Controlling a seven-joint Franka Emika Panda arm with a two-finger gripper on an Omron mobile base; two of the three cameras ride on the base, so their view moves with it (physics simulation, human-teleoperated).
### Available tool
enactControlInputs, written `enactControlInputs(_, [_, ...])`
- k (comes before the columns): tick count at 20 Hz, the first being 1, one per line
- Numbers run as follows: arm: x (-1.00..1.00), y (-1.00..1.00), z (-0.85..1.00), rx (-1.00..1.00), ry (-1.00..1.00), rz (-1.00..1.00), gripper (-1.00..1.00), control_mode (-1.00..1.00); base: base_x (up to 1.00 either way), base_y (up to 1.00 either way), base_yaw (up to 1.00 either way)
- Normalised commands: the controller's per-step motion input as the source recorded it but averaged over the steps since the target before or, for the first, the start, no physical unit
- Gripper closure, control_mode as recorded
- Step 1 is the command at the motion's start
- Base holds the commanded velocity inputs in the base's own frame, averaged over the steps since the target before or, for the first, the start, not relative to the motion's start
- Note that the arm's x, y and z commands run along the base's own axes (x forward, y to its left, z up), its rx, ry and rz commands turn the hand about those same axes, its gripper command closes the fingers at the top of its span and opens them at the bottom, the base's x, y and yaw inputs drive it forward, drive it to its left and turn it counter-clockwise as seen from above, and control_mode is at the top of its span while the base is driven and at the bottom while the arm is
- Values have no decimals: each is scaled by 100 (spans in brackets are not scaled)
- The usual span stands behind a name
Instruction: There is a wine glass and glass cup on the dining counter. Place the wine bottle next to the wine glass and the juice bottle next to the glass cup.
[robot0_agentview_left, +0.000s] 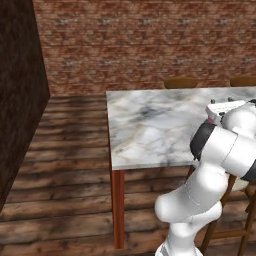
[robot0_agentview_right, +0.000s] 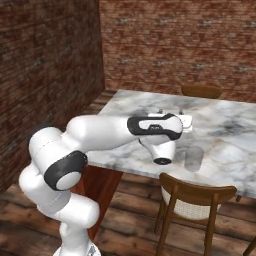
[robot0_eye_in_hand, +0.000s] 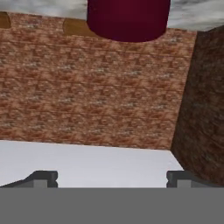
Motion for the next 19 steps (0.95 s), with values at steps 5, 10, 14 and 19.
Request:
enactControlInputs(5, [-47,46,89,-1,0,0,-100,-100,0,0,0])
enactControlInputs(10, [-81,94,69,-12,0,6,-100,-100,0,0,0])
enactControlInputs(14, [-63,100,60,-16,2,16,-100,-100,0,0,0])
enactControlInputs(19, [-24,100,41,-7,14,22,-100,-100,0,0,0])
